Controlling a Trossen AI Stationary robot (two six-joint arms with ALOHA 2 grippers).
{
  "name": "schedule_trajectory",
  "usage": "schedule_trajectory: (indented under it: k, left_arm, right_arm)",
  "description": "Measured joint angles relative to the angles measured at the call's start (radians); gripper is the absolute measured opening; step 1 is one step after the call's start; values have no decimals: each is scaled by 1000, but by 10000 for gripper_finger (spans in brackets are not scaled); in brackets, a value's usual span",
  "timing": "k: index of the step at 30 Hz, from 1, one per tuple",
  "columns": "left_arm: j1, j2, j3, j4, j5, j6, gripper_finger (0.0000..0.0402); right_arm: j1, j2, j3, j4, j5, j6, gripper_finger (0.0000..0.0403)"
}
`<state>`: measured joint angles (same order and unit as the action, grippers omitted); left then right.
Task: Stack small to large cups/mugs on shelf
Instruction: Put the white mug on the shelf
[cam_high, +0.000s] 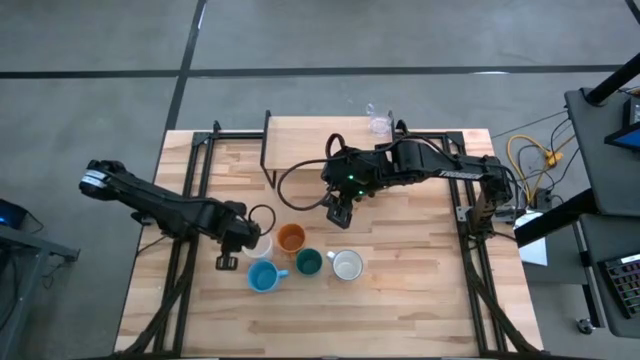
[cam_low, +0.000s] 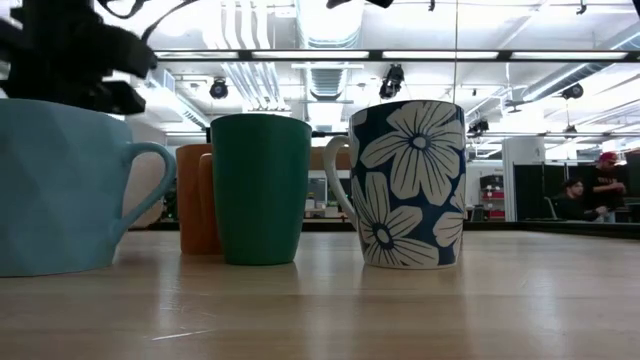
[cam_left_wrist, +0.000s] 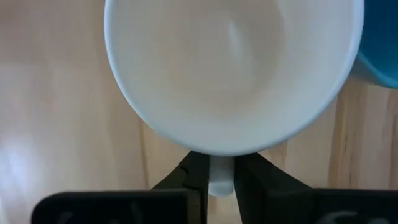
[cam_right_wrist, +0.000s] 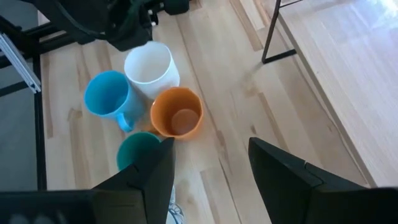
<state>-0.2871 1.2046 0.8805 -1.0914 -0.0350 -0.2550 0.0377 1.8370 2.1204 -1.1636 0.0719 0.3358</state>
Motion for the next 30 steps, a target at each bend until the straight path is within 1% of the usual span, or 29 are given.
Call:
schedule_trajectory:
  k: [3, 6, 11, 12, 14, 18, 21, 25, 30]
  left_arm:
    - [6, -1, 64, -78, -5, 0, 26]
    - [7, -1, 149, -199, -4, 6, 26]
    - [31, 24, 352, -447, 38, 73, 26]
    - [44, 31, 399, -474, 37, 86, 26]
    - [74, 37, 493, -474, 46, 124, 26]
    - [167, 59, 668, -477, 50, 206, 26]
    - [261, 87, 748, -477, 22, 292, 26]
    - [410, 148, 790, -480, 25, 444, 26]
    - [589, 272, 827, -480, 27, 644, 26]
  right_arm:
    - [-1, 0, 0, 0, 0, 0, 196]
    - [-1, 0, 0, 0, 0, 0, 196]
    - [-4, 0, 0, 1, 0, -5, 196]
    - [-7, 0, 0, 1, 0, -5, 196]
    - [-12, 0, 0, 2, 0, -7, 196]
    - [-21, 0, 0, 4, 1, -7, 196]
    - [-24, 0, 0, 9, 0, -7, 196]
    - [-25, 0, 0, 14, 0, -7, 196]
    - [-25, -1, 0, 16, 0, -4, 196]
